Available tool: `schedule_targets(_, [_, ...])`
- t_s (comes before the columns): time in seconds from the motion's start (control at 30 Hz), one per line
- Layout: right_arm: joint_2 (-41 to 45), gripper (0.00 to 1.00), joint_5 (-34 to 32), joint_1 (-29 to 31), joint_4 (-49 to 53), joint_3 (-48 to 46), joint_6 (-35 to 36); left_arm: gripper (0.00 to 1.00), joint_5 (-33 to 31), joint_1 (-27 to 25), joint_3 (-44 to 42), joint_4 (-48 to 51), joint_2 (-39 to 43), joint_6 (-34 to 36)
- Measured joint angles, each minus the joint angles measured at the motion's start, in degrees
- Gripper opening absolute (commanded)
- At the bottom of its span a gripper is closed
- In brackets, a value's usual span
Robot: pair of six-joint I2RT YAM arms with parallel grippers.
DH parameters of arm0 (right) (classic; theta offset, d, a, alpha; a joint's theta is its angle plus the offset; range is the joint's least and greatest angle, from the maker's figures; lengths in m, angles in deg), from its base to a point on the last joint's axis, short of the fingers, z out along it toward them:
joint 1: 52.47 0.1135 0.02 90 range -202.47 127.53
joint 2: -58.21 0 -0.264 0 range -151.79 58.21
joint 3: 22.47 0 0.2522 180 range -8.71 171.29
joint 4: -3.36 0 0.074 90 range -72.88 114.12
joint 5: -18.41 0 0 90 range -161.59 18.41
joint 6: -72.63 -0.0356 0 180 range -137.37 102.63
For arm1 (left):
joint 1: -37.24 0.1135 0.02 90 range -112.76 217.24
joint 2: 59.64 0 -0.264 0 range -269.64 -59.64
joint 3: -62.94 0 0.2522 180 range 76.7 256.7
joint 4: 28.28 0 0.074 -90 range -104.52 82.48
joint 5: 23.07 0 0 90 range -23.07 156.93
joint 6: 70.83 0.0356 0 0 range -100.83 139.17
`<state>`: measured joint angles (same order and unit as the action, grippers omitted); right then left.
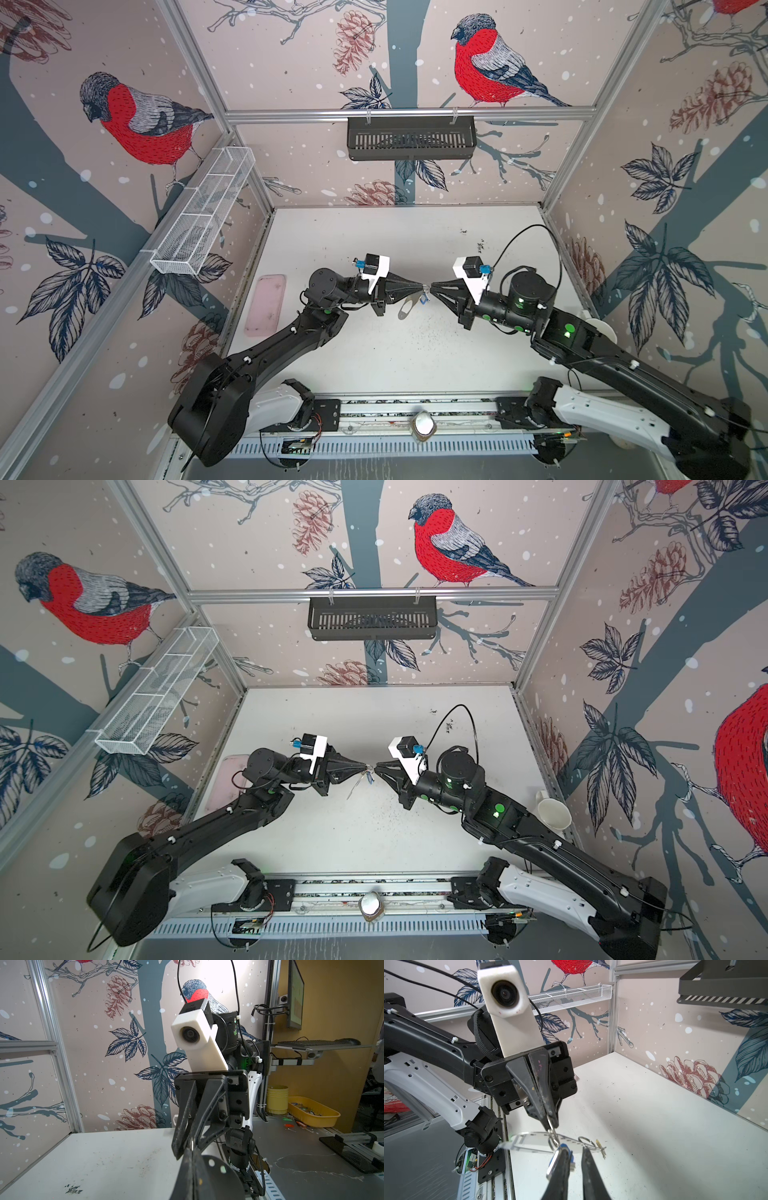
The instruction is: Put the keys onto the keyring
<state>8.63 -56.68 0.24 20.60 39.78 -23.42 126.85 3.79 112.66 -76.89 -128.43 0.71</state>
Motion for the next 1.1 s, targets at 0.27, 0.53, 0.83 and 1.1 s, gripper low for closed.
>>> schedule_targets(0.27, [-1.6, 0.19, 0.3, 1.4, -0.3, 0.3, 0.2, 0.0, 0.0, 0.0, -0.5, -0.4, 0.0, -0.7])
schedule_targets(0.53, [-1.5, 0.21, 0.1, 1.7, -0.6, 0.5, 0.3, 0.0, 0.0, 0.0, -1.0, -3.0, 0.0, -1.9])
schedule_targets(0.83, [-0.2, 0.22, -0.3, 1.7, -0.5, 0.5, 0.4, 0.0, 0.0, 0.0, -1.4, -4.8, -0.4, -2.7])
schedule_targets(1.1, [0.7, 0.22, -0.3, 1.8, -0.5, 0.5, 0.4, 0.0, 0.0, 0.0, -1.4, -5.7, -1.0, -3.8])
